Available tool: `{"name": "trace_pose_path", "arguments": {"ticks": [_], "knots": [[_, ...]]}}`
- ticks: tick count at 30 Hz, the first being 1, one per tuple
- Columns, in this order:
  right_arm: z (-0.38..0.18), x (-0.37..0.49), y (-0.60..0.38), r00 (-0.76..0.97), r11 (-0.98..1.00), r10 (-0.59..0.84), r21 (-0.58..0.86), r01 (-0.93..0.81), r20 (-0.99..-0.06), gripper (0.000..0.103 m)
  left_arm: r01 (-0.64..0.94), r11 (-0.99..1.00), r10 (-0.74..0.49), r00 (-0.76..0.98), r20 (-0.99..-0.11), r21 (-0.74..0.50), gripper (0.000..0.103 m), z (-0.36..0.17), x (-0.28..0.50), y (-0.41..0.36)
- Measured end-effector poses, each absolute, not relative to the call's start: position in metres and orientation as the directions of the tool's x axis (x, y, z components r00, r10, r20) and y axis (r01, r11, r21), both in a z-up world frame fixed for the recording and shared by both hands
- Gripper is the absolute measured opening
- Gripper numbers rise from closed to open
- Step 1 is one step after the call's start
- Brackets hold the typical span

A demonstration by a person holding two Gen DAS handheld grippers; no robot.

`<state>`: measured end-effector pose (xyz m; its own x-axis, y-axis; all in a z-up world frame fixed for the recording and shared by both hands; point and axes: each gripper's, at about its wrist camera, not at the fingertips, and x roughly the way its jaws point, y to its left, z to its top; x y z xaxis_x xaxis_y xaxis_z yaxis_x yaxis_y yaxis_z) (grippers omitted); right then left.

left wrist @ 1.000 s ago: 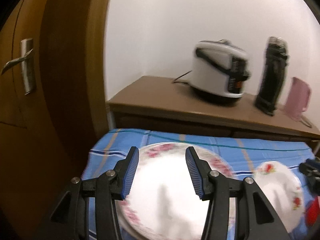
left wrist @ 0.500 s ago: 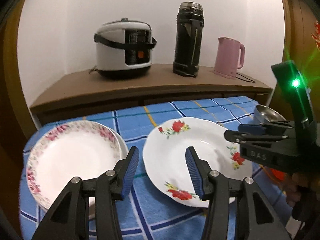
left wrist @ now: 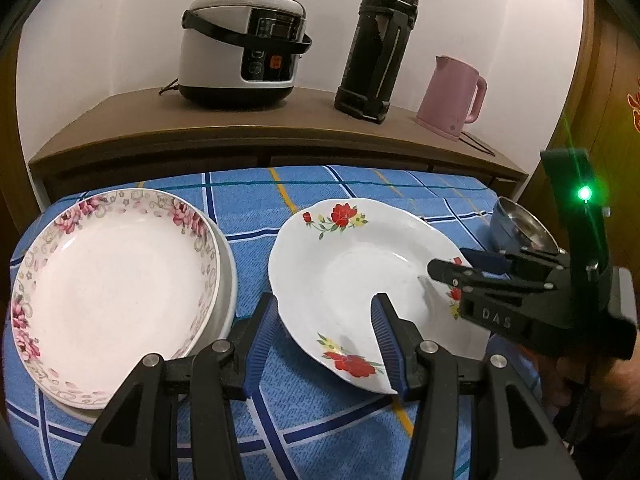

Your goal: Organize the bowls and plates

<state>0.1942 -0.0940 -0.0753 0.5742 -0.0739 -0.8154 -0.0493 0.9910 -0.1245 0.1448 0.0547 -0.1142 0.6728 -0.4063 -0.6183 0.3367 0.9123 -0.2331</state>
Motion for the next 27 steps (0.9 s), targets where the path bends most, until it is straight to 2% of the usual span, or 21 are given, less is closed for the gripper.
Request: {"name": "trace_pose_path", "arguments": {"ticks": [9,10,13,15,22,27], "knots": [[-0.079,0.194,-0.093,0.581,0.990,-0.067,-0.127,-0.063,-0.811,0.038,0.309,0.931,-0.356,0.647,-0.675,-0.195,0.051,-0.122,0.156,0.046],[-0.080,0.194,-0.093,0.579,0.990,-0.065,-0.124,-0.063,-0.813,0.038,0.297,0.936,-0.342,0.642,-0.686,-0.188,0.049,-0.123,0.158,0.046],[-0.080,0.193,-0.094,0.591,0.990,-0.059,-0.124,-0.070,-0.804,0.037,0.269,0.946,-0.314,0.633,-0.708,-0.180,0.031,-0.126,0.163,0.045],[-0.080,0.191,-0.094,0.602,0.990,-0.052,-0.121,-0.074,-0.797,0.036,0.252,0.950,-0.308,0.638,-0.706,-0.186,0.027,-0.127,0.163,0.048],[-0.078,0.186,-0.090,0.635,0.991,0.007,-0.080,-0.109,-0.773,0.034,0.196,0.961,-0.276,0.684,-0.675,-0.195,0.026,-0.122,0.157,0.060],[-0.072,0.184,-0.088,0.667,0.990,0.006,-0.088,-0.107,-0.745,0.034,0.211,0.953,-0.303,0.711,-0.635,-0.219,0.026,-0.116,0.152,0.065]]}}
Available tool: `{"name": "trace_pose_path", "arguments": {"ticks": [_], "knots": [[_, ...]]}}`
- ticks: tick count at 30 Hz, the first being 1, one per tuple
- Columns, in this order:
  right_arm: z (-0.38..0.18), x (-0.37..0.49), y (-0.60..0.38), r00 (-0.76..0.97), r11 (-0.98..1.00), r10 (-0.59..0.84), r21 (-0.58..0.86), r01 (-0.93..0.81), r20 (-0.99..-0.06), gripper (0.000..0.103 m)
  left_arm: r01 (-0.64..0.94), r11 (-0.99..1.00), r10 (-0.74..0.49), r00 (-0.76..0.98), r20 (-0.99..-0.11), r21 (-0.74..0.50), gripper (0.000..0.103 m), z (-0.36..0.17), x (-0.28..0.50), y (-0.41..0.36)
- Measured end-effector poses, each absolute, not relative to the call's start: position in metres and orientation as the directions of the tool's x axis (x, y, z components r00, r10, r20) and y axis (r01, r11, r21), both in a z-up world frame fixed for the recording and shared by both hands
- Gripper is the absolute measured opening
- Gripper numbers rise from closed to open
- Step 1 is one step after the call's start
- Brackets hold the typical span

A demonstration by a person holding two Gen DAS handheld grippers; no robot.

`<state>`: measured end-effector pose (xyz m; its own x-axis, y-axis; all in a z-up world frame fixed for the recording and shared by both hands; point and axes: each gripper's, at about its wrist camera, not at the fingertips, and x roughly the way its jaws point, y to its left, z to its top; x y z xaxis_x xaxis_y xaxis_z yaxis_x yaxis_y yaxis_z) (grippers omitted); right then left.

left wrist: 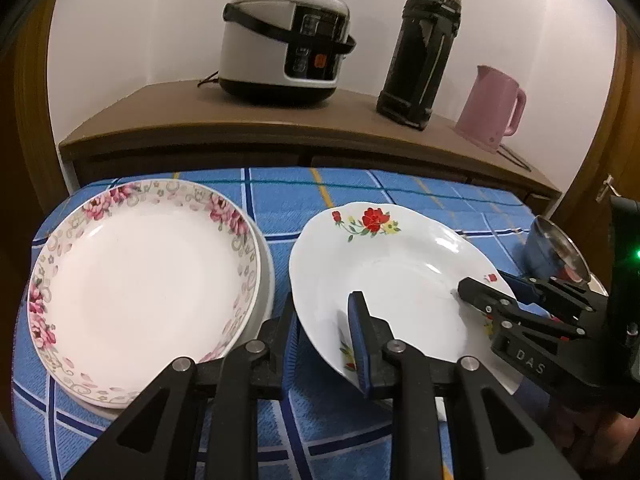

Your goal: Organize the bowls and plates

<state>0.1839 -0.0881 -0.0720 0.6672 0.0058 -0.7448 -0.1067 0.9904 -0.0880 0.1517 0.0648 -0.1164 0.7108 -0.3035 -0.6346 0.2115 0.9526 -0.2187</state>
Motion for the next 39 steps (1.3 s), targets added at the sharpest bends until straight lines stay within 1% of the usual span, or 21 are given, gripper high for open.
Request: {"name": "trace_pose_path", "arguments": {"ticks": [5,11,16,22,31,39], "knots": [[-0.069,0.179,-0.086,0.699,0.988,-0.003,-0.110,-0.108,-0.715,0.034,0.209,0.953,-0.302,0.722,-0.623,-0.219,0.026,-0.114,0.151,0.065],[-0.063,0.174,-0.088,0.729,0.991,0.016,-0.086,-0.103,-0.685,0.034,0.216,0.959,-0.281,0.781,-0.558,-0.181,0.026,-0.104,0.142,0.063],[-0.056,0.173,-0.086,0.752,0.991,0.022,-0.082,-0.101,-0.659,0.034,0.213,0.963,-0.270,0.807,-0.525,-0.167,0.027,-0.100,0.141,0.063],[-0.053,0.172,-0.082,0.760,0.991,0.040,-0.073,-0.115,-0.649,0.034,0.190,0.969,-0.242,0.840,-0.486,-0.156,0.027,-0.096,0.136,0.067],[-0.038,0.169,-0.067,0.786,0.986,0.065,-0.083,-0.146,-0.615,0.034,0.153,0.962,-0.242,0.863,-0.443,-0.227,0.027,-0.090,0.133,0.083],[-0.031,0.170,-0.060,0.802,0.981,0.078,-0.097,-0.167,-0.592,0.034,0.138,0.959,-0.235,0.878,-0.418,-0.249,0.027,-0.087,0.131,0.089]]}}
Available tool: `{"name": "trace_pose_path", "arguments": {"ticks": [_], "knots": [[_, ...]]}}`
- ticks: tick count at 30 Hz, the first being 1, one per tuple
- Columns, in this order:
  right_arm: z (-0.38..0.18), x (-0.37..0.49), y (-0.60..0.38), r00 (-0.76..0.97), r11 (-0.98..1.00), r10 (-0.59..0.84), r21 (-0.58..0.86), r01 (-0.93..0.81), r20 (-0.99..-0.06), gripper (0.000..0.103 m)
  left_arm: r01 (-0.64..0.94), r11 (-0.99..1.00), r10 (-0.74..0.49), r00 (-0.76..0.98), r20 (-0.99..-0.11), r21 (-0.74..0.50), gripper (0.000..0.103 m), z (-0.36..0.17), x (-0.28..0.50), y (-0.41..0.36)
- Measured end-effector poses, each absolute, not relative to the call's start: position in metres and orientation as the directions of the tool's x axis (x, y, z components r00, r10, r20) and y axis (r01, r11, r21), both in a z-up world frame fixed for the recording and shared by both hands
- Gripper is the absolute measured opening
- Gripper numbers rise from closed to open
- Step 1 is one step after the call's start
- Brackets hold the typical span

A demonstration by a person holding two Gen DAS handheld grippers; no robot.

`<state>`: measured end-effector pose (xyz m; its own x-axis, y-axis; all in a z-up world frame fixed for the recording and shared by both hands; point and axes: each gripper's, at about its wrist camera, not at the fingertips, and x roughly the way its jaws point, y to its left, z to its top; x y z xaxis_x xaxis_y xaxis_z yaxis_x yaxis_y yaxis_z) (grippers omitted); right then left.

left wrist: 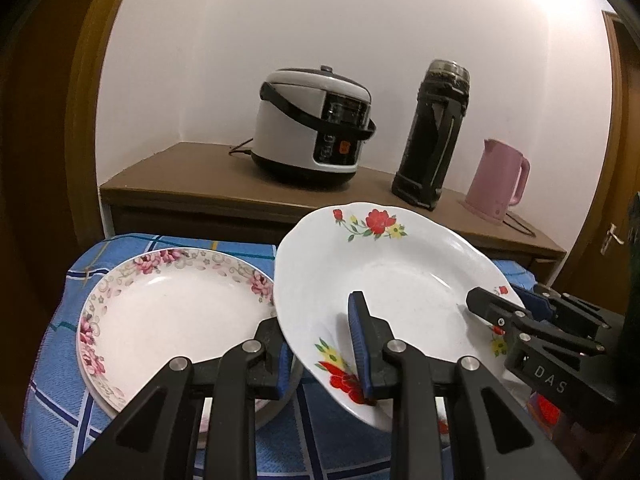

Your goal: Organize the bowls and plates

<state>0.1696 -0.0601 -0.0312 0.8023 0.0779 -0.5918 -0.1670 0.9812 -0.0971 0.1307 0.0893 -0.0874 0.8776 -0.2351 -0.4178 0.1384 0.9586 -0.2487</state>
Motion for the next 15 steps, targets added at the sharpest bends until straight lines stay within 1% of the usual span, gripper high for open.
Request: {"name": "trace_pose_path", "arguments": {"ticks": [15], "knots": [[-0.024,0.181,-0.036,0.812,0.968,0.121,-0.112,-0.223,-0.571,0.034,0.057,0.952,-0.178,0.902,-0.392,-0.301,0.027,-0.086,0.129,0.110]]}}
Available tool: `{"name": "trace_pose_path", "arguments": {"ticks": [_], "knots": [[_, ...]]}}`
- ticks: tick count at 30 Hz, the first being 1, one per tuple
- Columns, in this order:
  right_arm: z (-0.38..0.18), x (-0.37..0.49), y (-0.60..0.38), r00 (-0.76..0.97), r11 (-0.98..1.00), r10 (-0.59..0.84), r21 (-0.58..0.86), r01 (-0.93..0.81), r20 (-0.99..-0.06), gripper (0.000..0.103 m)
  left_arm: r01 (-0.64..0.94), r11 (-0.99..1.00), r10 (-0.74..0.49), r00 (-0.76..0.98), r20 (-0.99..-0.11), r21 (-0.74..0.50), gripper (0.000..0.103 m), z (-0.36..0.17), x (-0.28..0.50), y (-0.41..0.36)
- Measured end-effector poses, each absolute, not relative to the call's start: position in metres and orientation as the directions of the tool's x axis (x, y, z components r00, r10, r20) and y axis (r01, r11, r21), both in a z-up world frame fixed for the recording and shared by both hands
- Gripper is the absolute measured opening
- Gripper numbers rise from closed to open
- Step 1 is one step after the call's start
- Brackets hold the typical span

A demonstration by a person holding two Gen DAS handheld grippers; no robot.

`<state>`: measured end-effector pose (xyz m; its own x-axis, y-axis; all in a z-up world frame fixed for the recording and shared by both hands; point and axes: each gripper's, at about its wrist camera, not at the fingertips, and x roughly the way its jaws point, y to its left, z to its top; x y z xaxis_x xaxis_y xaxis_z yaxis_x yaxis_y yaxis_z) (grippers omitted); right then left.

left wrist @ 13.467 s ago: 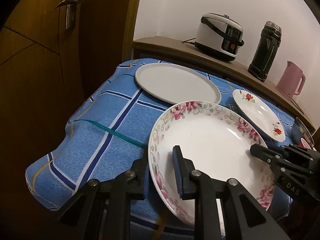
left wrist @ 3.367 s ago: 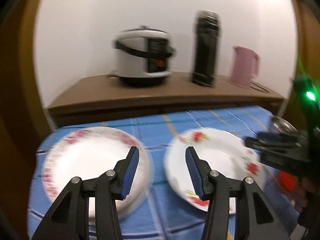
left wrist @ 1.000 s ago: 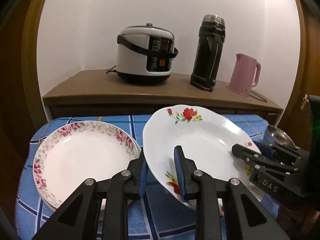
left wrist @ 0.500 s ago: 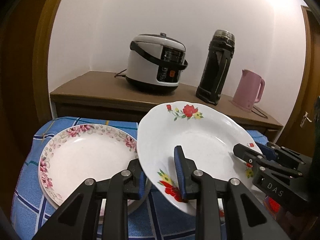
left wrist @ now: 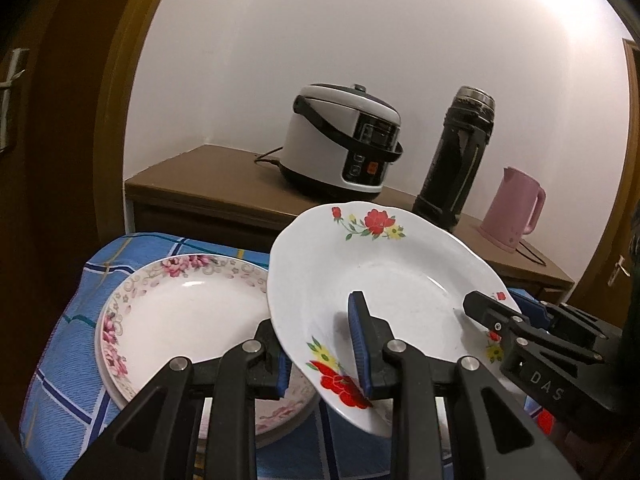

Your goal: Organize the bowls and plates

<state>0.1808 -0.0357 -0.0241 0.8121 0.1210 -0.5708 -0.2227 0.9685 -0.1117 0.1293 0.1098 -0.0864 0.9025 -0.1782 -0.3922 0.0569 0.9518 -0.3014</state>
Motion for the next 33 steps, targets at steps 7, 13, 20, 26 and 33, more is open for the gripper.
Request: {"name": "trace_pose_path", "arguments": {"ticks": [7,13,20,26,33], "knots": [[-0.024,0.183,-0.026,0.815,0.962,0.137,-0.121,-0.245,-0.564,0.034,0.017,0.947,-0.148,0.909,-0.389,-0.319,0.027,-0.087,0.130,0.119],[-0.024,0.185,-0.021,0.815,0.958,0.150,-0.121,-0.260,-0.560,0.034,-0.009,0.950,-0.116,0.918,-0.379,-0.311,0.027,-0.086,0.128,0.122],[-0.021,0.188,-0.015,0.819,0.953,0.163,-0.126,-0.274,-0.550,0.034,-0.037,0.945,-0.095,0.920,-0.381,-0.326,0.027,-0.087,0.128,0.129],[-0.022,0.190,-0.012,0.817,0.949,0.176,-0.126,-0.290,-0.550,0.034,-0.062,0.940,-0.075,0.922,-0.380,-0.334,0.027,-0.087,0.127,0.134],[-0.022,0.195,-0.005,0.815,0.941,0.193,-0.132,-0.311,-0.547,0.034,-0.088,0.933,-0.055,0.923,-0.380,-0.349,0.027,-0.088,0.127,0.140]]}}
